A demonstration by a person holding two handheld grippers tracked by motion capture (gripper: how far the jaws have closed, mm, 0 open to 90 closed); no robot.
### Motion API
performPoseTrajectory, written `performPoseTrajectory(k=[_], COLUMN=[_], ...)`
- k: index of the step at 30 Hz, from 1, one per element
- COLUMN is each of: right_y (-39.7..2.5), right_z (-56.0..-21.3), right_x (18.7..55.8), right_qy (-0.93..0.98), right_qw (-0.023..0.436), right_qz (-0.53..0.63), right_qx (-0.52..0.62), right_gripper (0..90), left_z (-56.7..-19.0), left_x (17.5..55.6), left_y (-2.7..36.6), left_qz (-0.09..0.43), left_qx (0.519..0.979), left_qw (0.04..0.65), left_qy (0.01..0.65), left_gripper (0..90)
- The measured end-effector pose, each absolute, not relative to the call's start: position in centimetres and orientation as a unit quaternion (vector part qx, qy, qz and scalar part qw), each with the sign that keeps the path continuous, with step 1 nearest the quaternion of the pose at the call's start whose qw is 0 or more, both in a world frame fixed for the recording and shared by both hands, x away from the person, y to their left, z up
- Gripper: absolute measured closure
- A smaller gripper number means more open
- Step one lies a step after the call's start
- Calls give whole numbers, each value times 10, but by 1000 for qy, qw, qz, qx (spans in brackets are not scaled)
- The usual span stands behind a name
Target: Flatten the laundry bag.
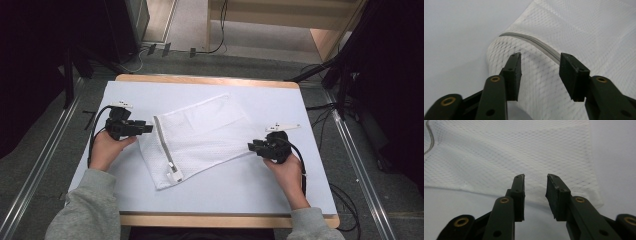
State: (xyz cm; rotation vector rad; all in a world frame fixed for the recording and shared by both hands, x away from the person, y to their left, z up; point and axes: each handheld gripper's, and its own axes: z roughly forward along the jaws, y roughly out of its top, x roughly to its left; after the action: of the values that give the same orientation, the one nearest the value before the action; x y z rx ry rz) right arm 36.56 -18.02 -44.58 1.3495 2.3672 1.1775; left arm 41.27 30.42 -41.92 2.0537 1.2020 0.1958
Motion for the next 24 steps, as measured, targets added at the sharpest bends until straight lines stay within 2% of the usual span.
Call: performPoseTrajectory(k=[5, 9, 17, 24], right_y=[-183, -190, -181, -174], right_z=[-451, -454, -466, -471], right_x=[358, 359, 369, 373], right_qy=[793, 782, 786, 794], right_qw=[89, 99, 100, 110], right_qz=[387, 389, 372, 355], right_qx=[462, 476, 484, 481], right_gripper=[651, 611, 581, 580], left_z=[-431, -440, -453, -451], left_x=[427, 434, 441, 440], left_y=[305, 305, 310, 311], left_qz=[73, 70, 58, 73], left_qx=[806, 805, 801, 803], left_qw=[357, 362, 363, 359], left_qy=[466, 465, 473, 471], left_gripper=[456, 451, 488, 550])
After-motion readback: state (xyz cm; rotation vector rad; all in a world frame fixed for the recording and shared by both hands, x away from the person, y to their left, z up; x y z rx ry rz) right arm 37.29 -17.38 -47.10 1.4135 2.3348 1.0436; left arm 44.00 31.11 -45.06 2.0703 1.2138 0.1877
